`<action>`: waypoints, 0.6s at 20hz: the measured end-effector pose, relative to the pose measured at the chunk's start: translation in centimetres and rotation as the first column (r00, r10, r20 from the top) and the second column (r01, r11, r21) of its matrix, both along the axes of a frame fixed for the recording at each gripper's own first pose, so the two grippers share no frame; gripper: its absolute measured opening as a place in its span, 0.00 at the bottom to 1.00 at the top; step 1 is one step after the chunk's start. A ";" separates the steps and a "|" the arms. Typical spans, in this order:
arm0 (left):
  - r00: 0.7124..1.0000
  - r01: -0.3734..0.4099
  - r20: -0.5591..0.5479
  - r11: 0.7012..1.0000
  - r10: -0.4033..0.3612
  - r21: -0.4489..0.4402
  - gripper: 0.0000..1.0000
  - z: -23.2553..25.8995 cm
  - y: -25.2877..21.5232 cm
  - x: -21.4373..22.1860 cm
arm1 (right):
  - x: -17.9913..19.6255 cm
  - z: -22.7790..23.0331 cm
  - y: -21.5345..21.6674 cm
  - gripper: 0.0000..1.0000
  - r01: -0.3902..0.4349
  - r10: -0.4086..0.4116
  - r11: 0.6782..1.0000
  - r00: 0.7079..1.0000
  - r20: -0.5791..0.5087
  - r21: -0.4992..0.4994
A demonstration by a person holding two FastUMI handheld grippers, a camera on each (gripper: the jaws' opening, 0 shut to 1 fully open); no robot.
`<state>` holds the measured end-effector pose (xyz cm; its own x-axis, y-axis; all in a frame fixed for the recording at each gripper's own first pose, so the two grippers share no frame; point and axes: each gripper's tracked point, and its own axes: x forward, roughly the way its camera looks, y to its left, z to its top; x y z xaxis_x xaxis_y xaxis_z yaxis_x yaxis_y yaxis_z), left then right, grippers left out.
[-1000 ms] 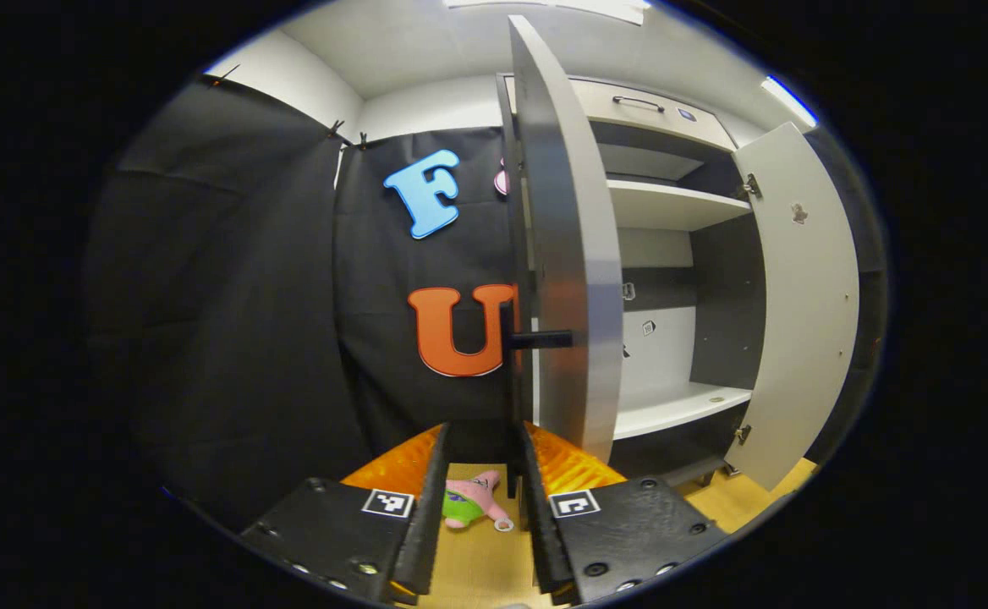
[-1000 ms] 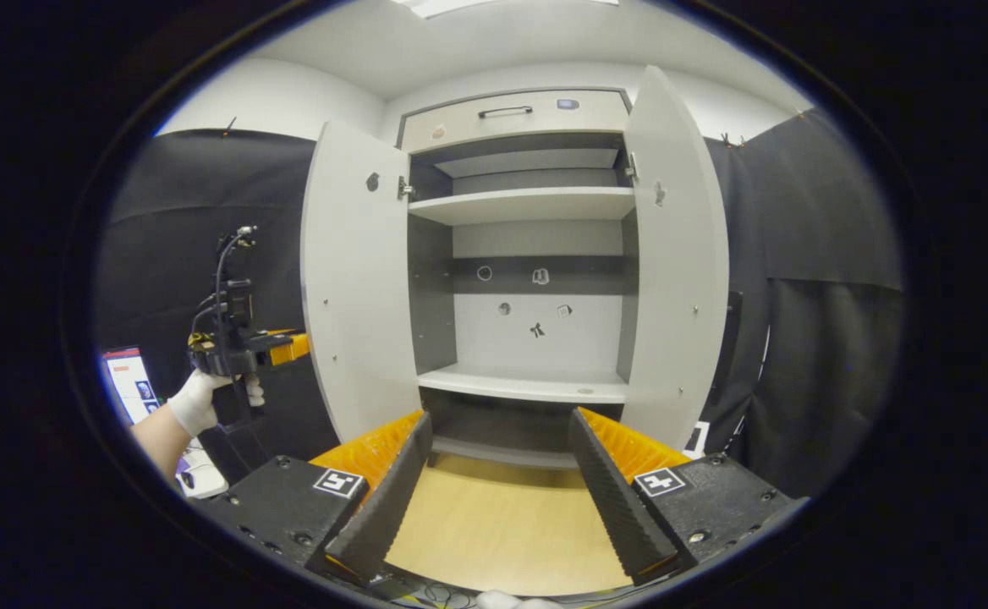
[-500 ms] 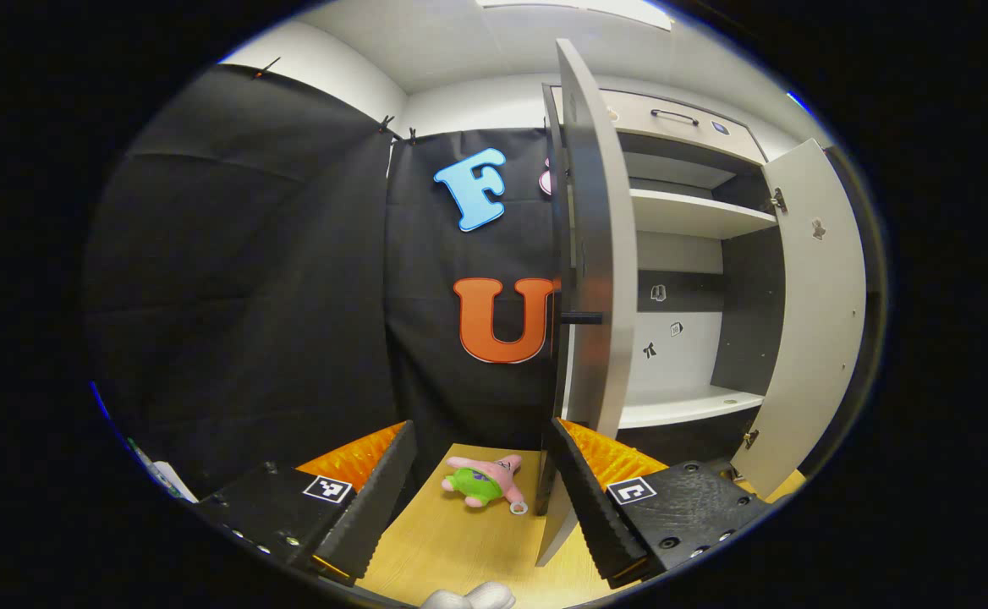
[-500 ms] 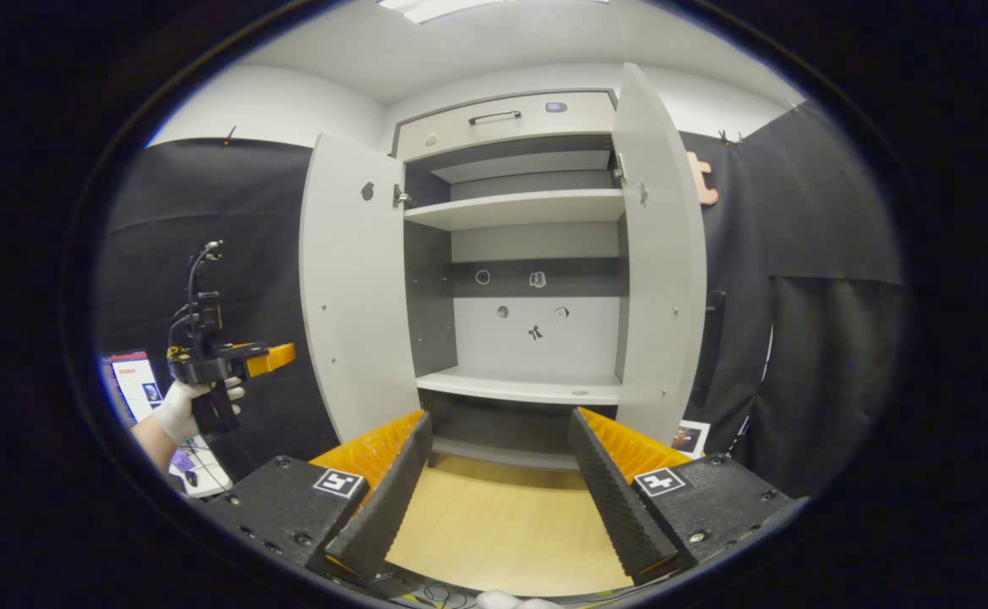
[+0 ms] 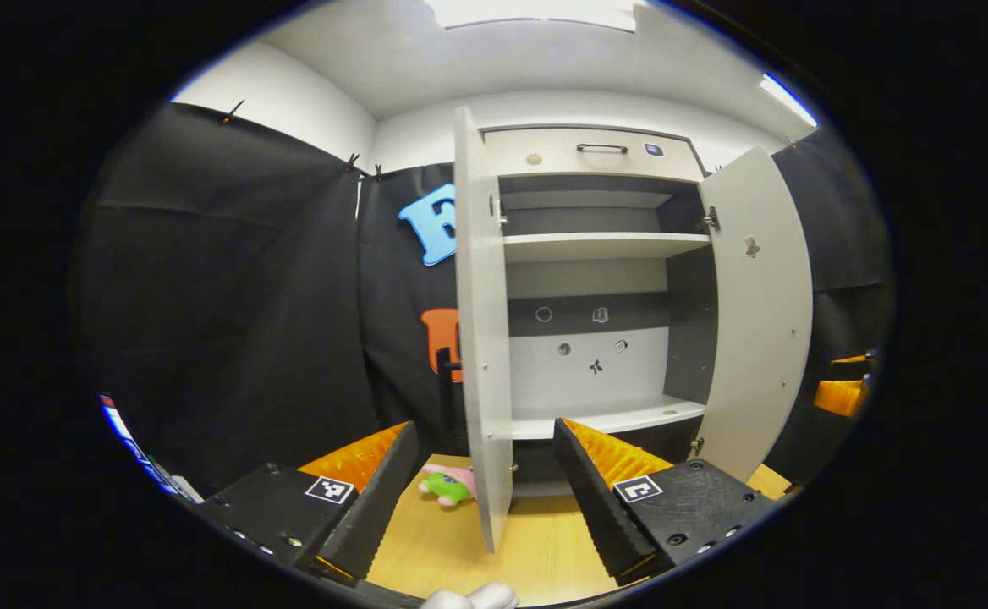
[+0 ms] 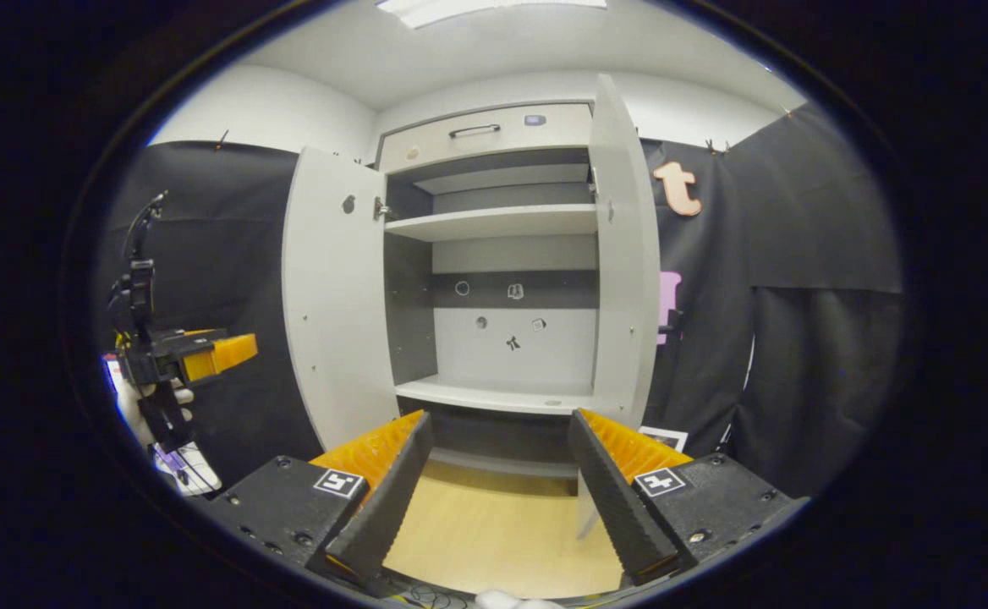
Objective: Open the right door of the double-door shoe cabinet with the right hand, and open the left door with the left hand.
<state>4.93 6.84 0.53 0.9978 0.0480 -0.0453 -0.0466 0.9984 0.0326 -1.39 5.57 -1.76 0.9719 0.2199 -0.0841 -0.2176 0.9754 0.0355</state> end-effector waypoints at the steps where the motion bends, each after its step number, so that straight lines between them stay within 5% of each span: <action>1: 1.000 0.022 -0.003 1.000 -0.022 0.000 0.96 0.1 -1.6 -0.2 | -0.1 0.1 -0.1 1.00 0.006 -0.006 1.000 1.000 0.002 0.000; 12: 0.997 0.076 -0.033 0.997 -0.076 -0.024 0.96 -2.5 -8.6 -1.5 | 0.0 -0.7 -2.2 1.00 0.119 -0.119 0.993 0.993 0.000 -0.011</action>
